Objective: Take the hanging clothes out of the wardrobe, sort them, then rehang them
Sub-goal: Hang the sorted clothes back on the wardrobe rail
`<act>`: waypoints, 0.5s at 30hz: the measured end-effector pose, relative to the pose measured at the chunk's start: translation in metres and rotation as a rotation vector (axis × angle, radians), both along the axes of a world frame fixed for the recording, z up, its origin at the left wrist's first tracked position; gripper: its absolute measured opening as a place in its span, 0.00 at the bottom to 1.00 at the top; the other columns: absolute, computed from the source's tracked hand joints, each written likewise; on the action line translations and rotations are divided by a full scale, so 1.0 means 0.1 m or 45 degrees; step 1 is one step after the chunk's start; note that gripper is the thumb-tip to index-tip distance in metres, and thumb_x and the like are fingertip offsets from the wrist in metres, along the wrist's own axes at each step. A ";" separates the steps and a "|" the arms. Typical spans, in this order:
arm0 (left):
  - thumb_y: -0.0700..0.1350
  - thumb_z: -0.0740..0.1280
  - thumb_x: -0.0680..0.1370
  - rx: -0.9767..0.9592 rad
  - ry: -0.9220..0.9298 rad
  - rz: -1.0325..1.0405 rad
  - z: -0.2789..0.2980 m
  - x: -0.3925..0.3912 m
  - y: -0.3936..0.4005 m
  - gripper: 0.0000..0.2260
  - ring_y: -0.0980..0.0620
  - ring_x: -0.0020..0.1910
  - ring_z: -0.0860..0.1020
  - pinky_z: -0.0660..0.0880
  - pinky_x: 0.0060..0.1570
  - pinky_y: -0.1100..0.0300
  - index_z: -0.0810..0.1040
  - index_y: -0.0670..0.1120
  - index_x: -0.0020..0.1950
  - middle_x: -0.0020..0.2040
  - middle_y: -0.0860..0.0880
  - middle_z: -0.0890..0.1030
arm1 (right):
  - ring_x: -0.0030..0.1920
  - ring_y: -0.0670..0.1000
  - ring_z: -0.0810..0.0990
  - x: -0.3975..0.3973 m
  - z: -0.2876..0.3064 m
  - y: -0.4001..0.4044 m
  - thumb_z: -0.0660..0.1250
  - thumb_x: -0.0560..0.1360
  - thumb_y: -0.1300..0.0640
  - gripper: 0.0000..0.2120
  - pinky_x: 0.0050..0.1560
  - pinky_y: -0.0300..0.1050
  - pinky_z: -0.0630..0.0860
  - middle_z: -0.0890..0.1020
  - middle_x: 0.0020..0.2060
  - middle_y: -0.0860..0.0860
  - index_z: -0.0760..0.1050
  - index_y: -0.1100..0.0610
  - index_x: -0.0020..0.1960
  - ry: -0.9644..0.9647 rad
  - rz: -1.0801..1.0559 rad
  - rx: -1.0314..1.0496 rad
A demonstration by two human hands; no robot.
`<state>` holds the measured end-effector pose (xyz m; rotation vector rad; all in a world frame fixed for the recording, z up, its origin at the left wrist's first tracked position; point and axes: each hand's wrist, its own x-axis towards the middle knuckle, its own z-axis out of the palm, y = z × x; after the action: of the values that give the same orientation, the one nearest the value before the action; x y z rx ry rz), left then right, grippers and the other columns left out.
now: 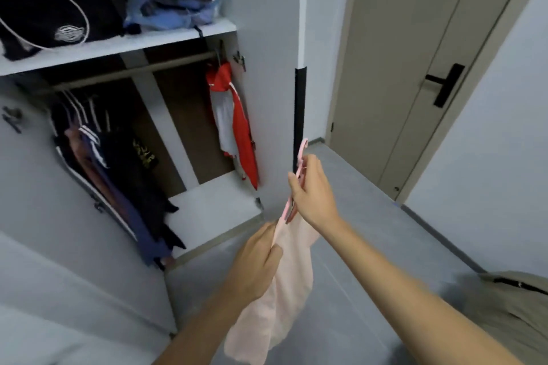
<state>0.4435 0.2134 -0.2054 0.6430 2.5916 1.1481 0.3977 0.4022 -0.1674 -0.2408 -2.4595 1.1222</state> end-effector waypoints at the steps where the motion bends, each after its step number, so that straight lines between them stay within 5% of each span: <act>1: 0.57 0.52 0.80 0.001 0.003 0.032 0.01 -0.03 -0.04 0.28 0.52 0.69 0.75 0.70 0.72 0.52 0.72 0.48 0.77 0.71 0.51 0.77 | 0.47 0.51 0.76 -0.11 0.04 -0.09 0.60 0.85 0.51 0.06 0.45 0.48 0.71 0.75 0.50 0.49 0.68 0.53 0.57 0.017 0.049 -0.009; 4: 0.52 0.54 0.86 0.003 -0.083 0.122 0.01 -0.14 -0.19 0.22 0.50 0.72 0.74 0.68 0.74 0.52 0.70 0.45 0.78 0.74 0.47 0.75 | 0.36 0.44 0.73 -0.41 0.18 -0.36 0.56 0.88 0.51 0.11 0.37 0.37 0.67 0.73 0.36 0.45 0.68 0.53 0.47 0.010 0.162 -0.093; 7: 0.49 0.61 0.86 0.043 -0.164 0.310 -0.03 -0.30 -0.30 0.20 0.50 0.71 0.73 0.67 0.75 0.54 0.69 0.46 0.78 0.74 0.47 0.73 | 0.39 0.43 0.79 -0.72 0.23 -0.62 0.57 0.88 0.51 0.13 0.39 0.31 0.71 0.79 0.39 0.45 0.75 0.54 0.49 -0.063 0.274 -0.212; 11: 0.52 0.63 0.84 0.129 -0.087 0.276 -0.02 -0.49 -0.46 0.27 0.58 0.74 0.70 0.68 0.76 0.51 0.59 0.57 0.83 0.77 0.58 0.68 | 0.53 0.45 0.82 -1.20 0.14 -0.89 0.56 0.88 0.50 0.16 0.59 0.45 0.79 0.83 0.51 0.49 0.80 0.55 0.53 -0.073 0.370 -0.397; 15: 0.61 0.63 0.84 0.194 -0.099 0.173 -0.03 -0.87 -0.55 0.30 0.73 0.74 0.55 0.53 0.75 0.65 0.52 0.65 0.82 0.72 0.80 0.53 | 0.53 0.49 0.84 -1.66 0.18 -1.08 0.55 0.88 0.51 0.16 0.61 0.49 0.80 0.85 0.50 0.49 0.80 0.51 0.50 -0.073 0.419 -0.521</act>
<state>0.3562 0.1582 -0.2089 0.4471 2.5333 1.3946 0.2318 0.2940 -0.1499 0.0177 -2.3495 1.7813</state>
